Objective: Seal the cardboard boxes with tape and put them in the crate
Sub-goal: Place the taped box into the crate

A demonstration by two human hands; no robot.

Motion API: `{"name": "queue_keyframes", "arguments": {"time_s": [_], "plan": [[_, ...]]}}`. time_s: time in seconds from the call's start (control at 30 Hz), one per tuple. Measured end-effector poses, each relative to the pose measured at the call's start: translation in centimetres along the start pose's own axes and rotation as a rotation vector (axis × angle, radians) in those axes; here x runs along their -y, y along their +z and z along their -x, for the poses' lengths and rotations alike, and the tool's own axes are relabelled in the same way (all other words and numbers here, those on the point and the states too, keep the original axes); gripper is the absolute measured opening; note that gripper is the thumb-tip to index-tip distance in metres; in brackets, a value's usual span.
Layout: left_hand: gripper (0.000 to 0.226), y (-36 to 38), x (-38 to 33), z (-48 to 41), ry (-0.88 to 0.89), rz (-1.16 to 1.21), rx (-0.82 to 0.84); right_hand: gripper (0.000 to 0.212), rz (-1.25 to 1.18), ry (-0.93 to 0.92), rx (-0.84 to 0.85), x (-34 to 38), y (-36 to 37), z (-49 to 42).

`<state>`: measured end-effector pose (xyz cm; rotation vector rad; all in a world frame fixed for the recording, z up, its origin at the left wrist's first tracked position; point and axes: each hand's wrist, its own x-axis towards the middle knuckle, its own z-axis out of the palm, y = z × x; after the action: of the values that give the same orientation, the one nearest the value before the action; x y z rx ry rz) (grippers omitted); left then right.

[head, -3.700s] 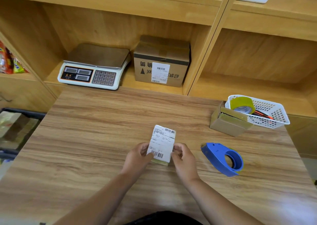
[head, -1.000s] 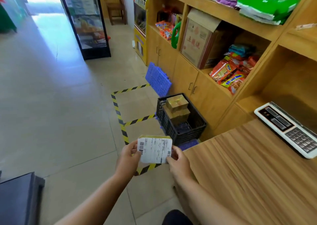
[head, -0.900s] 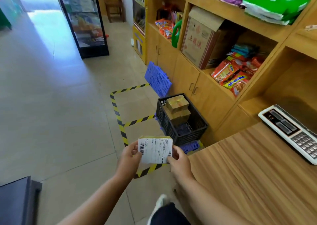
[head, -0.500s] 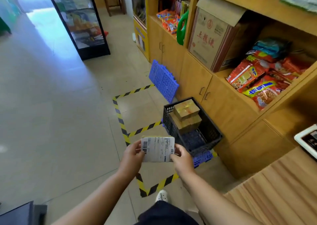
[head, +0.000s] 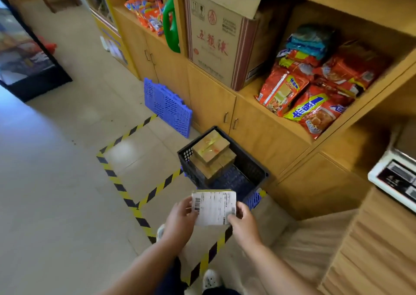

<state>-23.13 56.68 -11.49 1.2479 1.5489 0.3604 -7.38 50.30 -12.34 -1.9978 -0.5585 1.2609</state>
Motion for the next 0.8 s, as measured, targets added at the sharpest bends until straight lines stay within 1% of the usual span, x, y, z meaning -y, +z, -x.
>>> {"name": "queue_keyframes", "arguments": {"time_s": [0.13,0.3,0.4,0.5,0.63,0.73,0.8], "plan": [[0.032,1.0,-2.0,-5.3,0.044,-0.078,0.128,0.026,-0.073,0.07,-0.128,0.6,0.2,-3.9],[0.033,1.3,-4.5,-13.2,0.103,-0.209,0.301,0.02,-0.096,0.193,-0.313,2.5,1.7,-8.8],[0.038,1.4,-5.5,-18.1,0.139,-0.31,0.411,0.017,-0.134,0.261,-0.406,3.5,3.4,-11.8],[0.045,2.5,-6.2,-23.1,0.129,-0.355,0.497,0.02,-0.214,0.337,-0.427,4.0,4.8,-15.3],[0.046,5.7,-6.0,-29.2,0.154,-0.412,0.587,0.029,-0.289,0.414,-0.471,3.0,5.8,-21.0],[0.047,9.6,-4.5,-34.0,0.127,-0.462,0.605,0.033,-0.308,0.43,-0.503,0.8,6.3,-26.5],[0.043,12.7,-2.7,-37.0,0.124,-0.474,0.604,0.036,-0.322,0.431,-0.502,-1.5,6.4,-30.4]]}}
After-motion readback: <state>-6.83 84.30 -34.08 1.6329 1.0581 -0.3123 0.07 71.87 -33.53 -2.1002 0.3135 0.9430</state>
